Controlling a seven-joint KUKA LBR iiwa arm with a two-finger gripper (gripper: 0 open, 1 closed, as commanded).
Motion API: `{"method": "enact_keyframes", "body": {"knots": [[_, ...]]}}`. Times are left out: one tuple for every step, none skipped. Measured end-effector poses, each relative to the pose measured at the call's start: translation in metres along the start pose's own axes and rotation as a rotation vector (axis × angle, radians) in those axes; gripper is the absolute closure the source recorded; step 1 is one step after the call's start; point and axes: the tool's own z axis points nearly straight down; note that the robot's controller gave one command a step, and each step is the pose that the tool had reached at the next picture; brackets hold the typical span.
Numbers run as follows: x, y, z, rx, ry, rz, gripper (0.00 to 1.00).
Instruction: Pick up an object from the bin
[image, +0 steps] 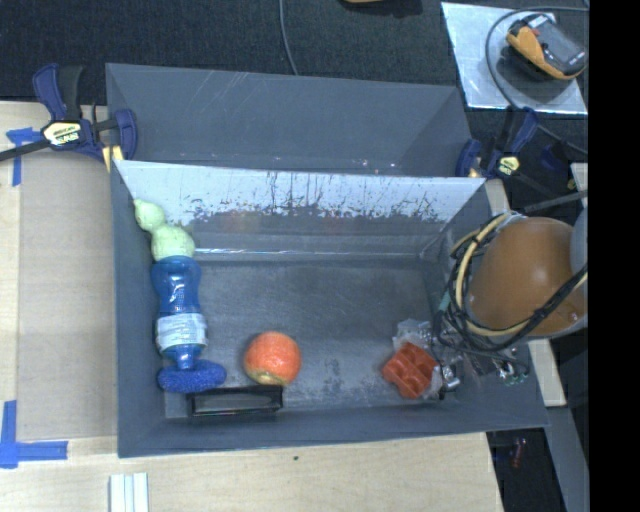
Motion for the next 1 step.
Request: {"method": "enact_keyframes", "body": {"knots": [[0.0,0.0,0.0,0.0,0.0,0.0,1.0]]}}
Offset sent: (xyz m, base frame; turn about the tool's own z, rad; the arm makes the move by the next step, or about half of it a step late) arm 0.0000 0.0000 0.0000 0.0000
